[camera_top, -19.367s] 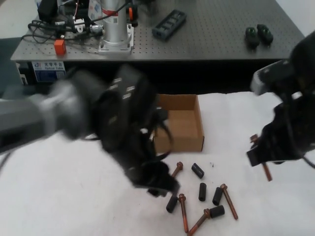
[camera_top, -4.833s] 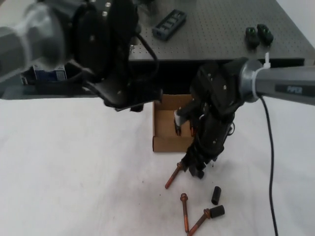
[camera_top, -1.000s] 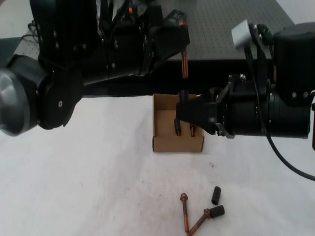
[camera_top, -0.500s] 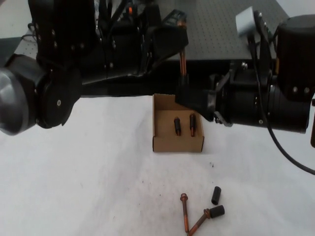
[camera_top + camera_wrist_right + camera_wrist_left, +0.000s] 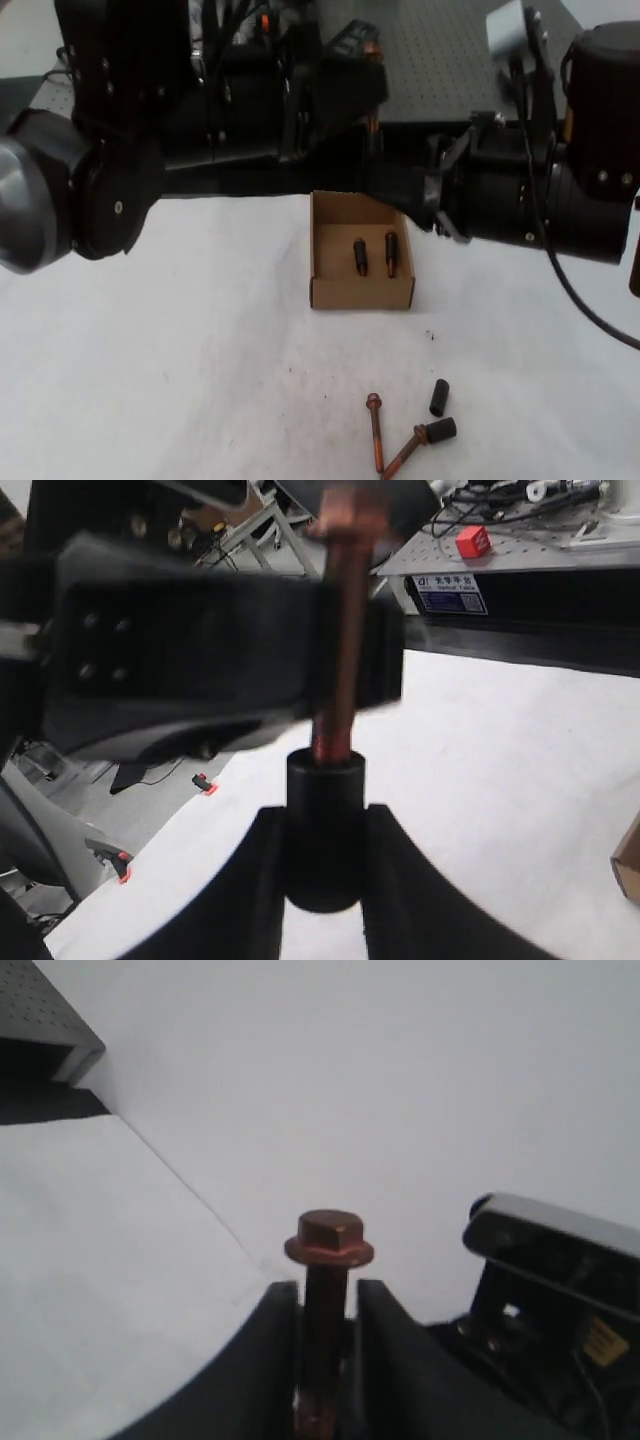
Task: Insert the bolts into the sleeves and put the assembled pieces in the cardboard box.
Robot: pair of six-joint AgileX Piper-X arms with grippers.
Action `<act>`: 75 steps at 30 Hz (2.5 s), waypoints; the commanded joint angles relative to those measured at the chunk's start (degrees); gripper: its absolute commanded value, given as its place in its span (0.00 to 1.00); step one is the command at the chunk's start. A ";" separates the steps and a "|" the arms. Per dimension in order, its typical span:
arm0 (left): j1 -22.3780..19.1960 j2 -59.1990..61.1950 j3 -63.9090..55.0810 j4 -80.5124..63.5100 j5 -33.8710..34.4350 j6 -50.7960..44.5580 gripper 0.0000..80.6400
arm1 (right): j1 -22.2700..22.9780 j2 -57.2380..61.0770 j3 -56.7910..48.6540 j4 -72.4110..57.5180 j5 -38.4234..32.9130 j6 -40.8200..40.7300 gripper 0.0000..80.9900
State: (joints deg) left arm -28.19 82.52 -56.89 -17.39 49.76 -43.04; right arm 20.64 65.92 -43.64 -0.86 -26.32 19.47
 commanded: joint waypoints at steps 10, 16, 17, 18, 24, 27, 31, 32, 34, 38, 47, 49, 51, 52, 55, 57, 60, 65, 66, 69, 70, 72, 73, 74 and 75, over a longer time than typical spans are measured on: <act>0.13 -0.49 -0.28 0.13 -8.03 6.25 0.51 | -5.48 0.20 -0.58 -4.53 9.45 1.33 0.06; 2.02 -0.49 -0.28 9.05 -17.69 7.87 0.56 | -11.55 10.13 -4.16 -4.26 9.48 0.77 0.06; 2.29 -0.49 -0.28 10.68 -18.53 9.07 0.56 | -11.78 12.24 -5.48 -4.26 9.48 0.42 0.06; 2.50 -0.49 -0.28 12.00 -19.23 9.83 0.56 | -11.90 15.09 -7.00 -3.97 9.48 -0.23 0.06; 3.08 -0.49 -0.28 18.25 -20.50 13.87 0.53 | -11.38 32.36 -20.46 5.00 11.75 -5.24 0.06; 3.08 -0.49 -0.28 20.13 -21.11 13.93 0.53 | -11.16 39.48 -27.33 11.29 15.28 -5.38 0.06; 3.08 -0.49 -0.28 21.69 -21.62 13.93 0.53 | -11.16 46.48 -34.36 17.01 16.81 -5.38 0.06; 3.08 -0.49 -0.28 21.92 -22.15 13.93 0.53 | -11.16 47.60 -35.62 18.23 17.96 -5.38 0.06; 3.08 -0.49 -0.28 22.25 -22.61 13.93 0.53 | -11.16 49.22 -37.46 20.12 18.48 -6.03 0.06; 3.08 -0.49 -0.28 22.26 -22.59 13.93 0.53 | -10.82 51.07 -38.66 23.77 18.48 -6.68 0.06; 3.08 -0.49 -0.28 22.51 -23.92 13.93 0.53 | -9.79 52.36 -38.66 24.16 18.48 -8.19 0.18; 3.08 -0.49 -0.28 22.51 -23.92 13.93 0.53 | -9.79 52.36 -38.66 23.77 18.48 -8.19 0.33; 3.08 -0.49 -0.28 22.51 -23.92 13.93 0.53 | -9.96 52.36 -38.66 23.73 18.73 -7.95 0.37; 3.08 -0.49 -0.28 22.51 -23.92 13.93 0.53 | -10.03 52.11 -38.66 23.62 18.46 -7.96 0.37; 3.08 -0.49 -0.28 22.51 -23.92 13.93 0.53 | -10.29 50.20 -38.66 23.46 16.67 -7.83 0.36; 3.08 -0.49 -0.28 22.51 -23.92 13.93 0.53 | -10.25 47.10 -38.55 22.58 16.05 -7.84 0.36; 3.23 -0.49 -0.28 22.48 -23.92 13.93 0.53 | -10.25 40.60 -38.13 23.95 16.98 -8.37 0.36; 3.94 -0.49 -0.28 22.48 -24.08 13.69 0.53 | -10.25 29.46 -32.00 35.39 21.79 -9.38 0.36; 4.09 -0.49 -0.28 22.48 -24.08 13.69 0.53 | -10.06 27.95 -29.81 37.60 21.89 -9.38 0.36; 4.54 -0.49 -0.28 22.48 -24.08 13.69 0.53 | -9.35 25.20 -23.09 41.46 21.88 -8.41 0.36; 4.54 -0.49 -0.28 22.48 -24.23 13.69 0.53 | -9.10 24.68 -20.72 41.84 21.88 -7.18 0.36; 4.67 -0.49 -0.28 22.48 -24.33 13.69 0.53 | -8.66 24.21 -16.83 42.02 21.67 -4.55 0.36; 4.67 -0.49 -0.28 22.48 -24.33 13.69 0.53 | -8.40 24.33 -15.01 42.01 21.69 -3.56 0.36; 4.67 -0.49 -0.28 22.48 -24.33 13.69 0.53 | -7.98 24.33 -13.49 42.01 21.54 -3.11 0.36; 4.67 -0.49 -0.28 22.48 -24.33 13.69 0.53 | -7.68 24.51 -12.45 41.87 21.56 -2.81 0.36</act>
State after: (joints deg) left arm -23.68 82.52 -56.89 5.74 25.81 -29.61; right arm 11.96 90.89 -59.72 40.71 -4.79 14.60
